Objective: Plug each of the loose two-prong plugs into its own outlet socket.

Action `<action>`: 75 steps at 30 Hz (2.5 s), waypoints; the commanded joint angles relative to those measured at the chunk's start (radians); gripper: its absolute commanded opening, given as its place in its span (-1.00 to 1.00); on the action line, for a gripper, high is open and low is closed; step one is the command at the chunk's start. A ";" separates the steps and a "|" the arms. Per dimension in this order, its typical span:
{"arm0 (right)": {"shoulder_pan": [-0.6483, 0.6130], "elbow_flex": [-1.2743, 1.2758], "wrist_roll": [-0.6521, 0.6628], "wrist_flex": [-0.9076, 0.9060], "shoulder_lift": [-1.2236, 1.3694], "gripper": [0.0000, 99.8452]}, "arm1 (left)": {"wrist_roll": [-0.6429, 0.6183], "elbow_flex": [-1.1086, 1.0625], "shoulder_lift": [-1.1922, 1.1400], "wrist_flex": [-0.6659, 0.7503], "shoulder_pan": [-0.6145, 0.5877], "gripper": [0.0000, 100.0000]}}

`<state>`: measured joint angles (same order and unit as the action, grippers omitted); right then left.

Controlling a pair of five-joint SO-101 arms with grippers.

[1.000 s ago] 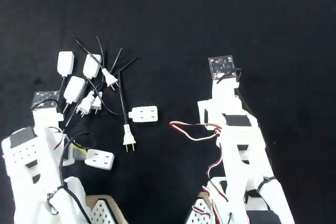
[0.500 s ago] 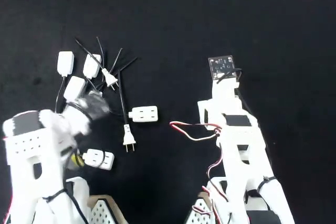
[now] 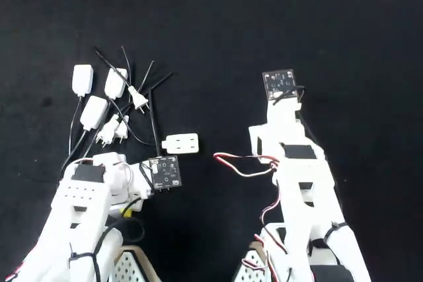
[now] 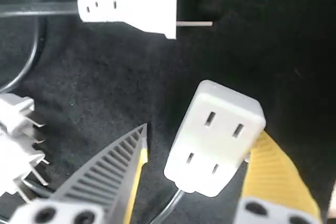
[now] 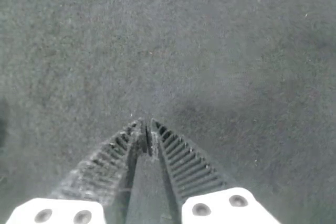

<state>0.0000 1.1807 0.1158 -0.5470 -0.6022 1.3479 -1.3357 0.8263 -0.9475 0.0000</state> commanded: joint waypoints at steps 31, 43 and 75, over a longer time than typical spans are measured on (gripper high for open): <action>0.017 0.002 0.003 0.021 -0.027 -0.97 | -0.875 0.166 0.002 -0.138 0.189 -0.77; -0.130 -0.027 0.002 -0.049 -0.031 -0.90 | -0.552 0.019 0.014 -0.123 0.027 -0.42; -0.766 -0.427 -0.574 -0.242 0.433 -0.83 | -0.895 -0.217 0.948 -0.362 -0.398 -0.35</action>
<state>-0.7472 0.8493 -0.3890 -0.7802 -0.2677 0.4611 -1.5443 1.7714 -1.3326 -0.4081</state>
